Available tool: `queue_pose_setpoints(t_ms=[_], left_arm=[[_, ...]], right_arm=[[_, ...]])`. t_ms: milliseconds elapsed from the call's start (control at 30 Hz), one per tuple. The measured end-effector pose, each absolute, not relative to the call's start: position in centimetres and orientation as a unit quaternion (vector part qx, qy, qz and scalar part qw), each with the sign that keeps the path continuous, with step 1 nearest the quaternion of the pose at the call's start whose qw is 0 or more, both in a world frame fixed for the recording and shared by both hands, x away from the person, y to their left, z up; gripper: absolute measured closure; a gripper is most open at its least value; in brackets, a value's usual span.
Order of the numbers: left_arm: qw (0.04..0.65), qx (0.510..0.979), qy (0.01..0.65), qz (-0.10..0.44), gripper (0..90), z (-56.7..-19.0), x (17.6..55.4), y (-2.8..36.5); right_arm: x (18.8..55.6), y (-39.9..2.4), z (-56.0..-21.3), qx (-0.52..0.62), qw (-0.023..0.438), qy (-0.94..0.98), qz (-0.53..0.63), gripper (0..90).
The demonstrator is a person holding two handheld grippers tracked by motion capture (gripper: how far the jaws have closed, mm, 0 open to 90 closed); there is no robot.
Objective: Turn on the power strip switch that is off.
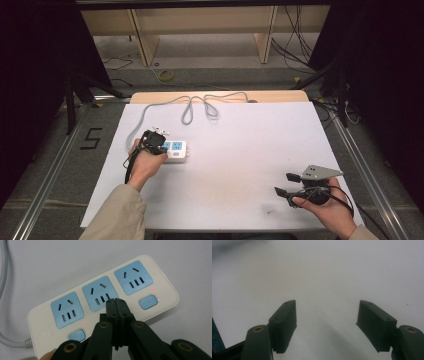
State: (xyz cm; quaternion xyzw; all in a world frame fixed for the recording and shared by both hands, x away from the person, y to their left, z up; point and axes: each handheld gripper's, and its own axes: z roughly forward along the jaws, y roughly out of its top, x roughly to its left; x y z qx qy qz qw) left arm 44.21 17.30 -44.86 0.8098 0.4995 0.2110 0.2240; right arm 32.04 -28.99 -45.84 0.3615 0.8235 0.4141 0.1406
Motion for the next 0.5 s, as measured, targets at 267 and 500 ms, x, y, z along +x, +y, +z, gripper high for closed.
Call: queue_pose_setpoints(t_ms=[267,500], left_arm=[[0.217,0.811,0.498,0.216,90.0,-44.84,44.19,17.33],[0.214,0.814,0.495,0.218,90.0,-44.86,44.15,17.15]], right_arm=[[32.02,-29.04,-45.79,0.362,0.142,0.822,0.416,32.2],[32.01,-28.98,-45.8,0.361,0.141,0.823,0.415,32.2]])
